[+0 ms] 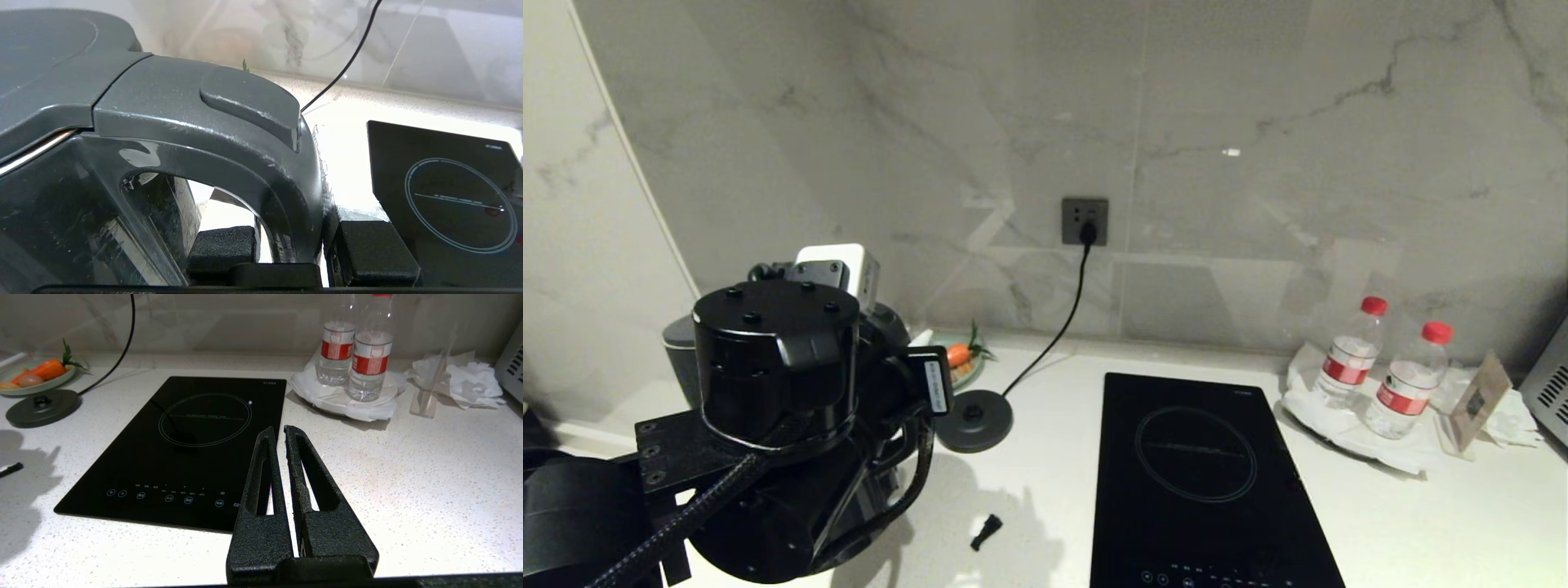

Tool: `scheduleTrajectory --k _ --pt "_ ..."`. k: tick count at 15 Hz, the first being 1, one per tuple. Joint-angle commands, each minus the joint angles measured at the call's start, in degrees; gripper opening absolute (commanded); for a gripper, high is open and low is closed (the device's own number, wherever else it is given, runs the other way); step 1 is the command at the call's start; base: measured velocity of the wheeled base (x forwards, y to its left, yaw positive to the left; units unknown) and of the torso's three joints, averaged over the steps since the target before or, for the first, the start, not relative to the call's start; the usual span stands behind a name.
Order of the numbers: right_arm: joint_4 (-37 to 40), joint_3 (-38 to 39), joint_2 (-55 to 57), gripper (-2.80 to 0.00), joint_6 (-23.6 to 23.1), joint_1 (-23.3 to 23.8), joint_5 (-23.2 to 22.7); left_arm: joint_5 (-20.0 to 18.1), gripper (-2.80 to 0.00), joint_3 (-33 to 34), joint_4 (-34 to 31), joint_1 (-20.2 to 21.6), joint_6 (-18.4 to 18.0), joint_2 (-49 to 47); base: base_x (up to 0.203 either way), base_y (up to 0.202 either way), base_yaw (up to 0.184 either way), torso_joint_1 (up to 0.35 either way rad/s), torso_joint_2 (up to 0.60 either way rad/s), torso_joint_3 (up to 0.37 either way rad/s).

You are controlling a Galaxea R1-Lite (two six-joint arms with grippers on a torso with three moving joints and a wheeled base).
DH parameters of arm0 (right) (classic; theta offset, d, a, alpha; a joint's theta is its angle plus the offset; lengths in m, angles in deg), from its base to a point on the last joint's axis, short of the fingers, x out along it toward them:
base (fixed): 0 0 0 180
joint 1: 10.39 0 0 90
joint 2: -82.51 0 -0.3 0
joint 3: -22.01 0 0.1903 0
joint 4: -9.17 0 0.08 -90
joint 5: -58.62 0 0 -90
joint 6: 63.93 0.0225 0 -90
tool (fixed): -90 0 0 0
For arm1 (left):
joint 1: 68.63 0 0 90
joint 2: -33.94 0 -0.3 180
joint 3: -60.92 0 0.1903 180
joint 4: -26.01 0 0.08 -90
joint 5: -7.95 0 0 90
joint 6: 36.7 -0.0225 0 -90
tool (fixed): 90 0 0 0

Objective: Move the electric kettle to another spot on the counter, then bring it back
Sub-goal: Place it by the sink

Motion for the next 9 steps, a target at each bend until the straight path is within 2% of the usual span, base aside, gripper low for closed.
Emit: scheduleTrajectory --k 1,4,9 --pt "0.0 0.0 0.1 -2.8 0.0 0.0 0.0 0.3 -2.8 0.4 0.3 0.1 0.1 -0.1 0.0 0.0 0.0 0.002 -0.01 0.191" --pt "0.0 0.0 0.1 -2.8 0.0 0.0 0.0 0.3 -2.8 0.5 0.2 0.2 0.0 -0.1 0.0 0.0 0.0 0.005 0.0 0.178" --pt "0.0 0.0 0.1 -2.8 -0.1 0.0 0.0 -1.6 -2.8 0.5 0.0 2.5 -1.8 -0.2 0.0 0.0 0.0 0.001 0.0 0.022"
